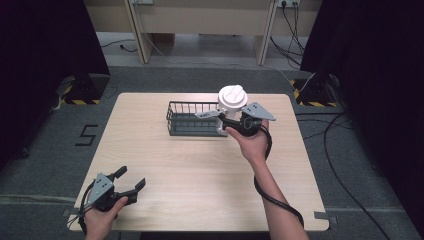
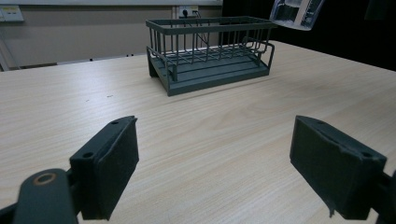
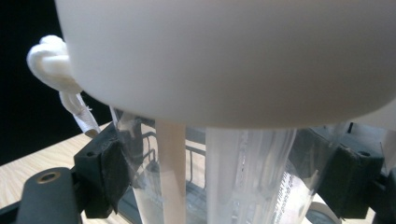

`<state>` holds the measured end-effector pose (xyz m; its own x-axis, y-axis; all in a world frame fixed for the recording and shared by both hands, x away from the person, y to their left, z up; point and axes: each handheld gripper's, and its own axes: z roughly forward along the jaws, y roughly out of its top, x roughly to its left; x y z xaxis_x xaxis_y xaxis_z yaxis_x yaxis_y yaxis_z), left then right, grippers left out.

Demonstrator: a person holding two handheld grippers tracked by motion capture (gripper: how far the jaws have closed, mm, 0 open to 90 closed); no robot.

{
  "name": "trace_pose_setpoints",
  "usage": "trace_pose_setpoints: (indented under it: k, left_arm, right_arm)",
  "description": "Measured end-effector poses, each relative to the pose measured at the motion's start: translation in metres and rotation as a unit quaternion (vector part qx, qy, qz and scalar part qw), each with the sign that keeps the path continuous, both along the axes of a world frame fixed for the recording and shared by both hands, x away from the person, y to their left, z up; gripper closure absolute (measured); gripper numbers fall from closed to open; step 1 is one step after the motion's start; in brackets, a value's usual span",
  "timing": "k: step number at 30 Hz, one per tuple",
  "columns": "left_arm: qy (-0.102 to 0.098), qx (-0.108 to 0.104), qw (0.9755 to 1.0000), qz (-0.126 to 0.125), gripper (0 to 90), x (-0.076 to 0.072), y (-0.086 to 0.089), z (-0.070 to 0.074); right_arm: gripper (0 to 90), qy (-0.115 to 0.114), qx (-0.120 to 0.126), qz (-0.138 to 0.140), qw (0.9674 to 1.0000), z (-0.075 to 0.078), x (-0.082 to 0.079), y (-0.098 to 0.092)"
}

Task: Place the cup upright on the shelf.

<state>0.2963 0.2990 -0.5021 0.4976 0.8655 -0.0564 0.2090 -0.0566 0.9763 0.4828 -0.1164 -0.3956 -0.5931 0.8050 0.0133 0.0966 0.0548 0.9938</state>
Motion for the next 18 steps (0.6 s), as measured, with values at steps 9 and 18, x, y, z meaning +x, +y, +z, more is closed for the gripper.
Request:
trace_pose_setpoints:
  k: [9, 18]
  left_arm:
    - [-0.001, 0.001, 1.0, -0.001, 14.9, 0.0, -0.001, 0.0]
    - [-0.002, -0.001, 1.0, 0.001, 14.9, 0.0, 0.0, 0.001]
  right_arm:
    - [17.6, -0.014, 0.0, 0.003, 0.9999, 0.015, 0.002, 0.006]
    - [17.5, -0.017, 0.002, 0.005, 0.9999, 0.024, 0.009, 0.015]
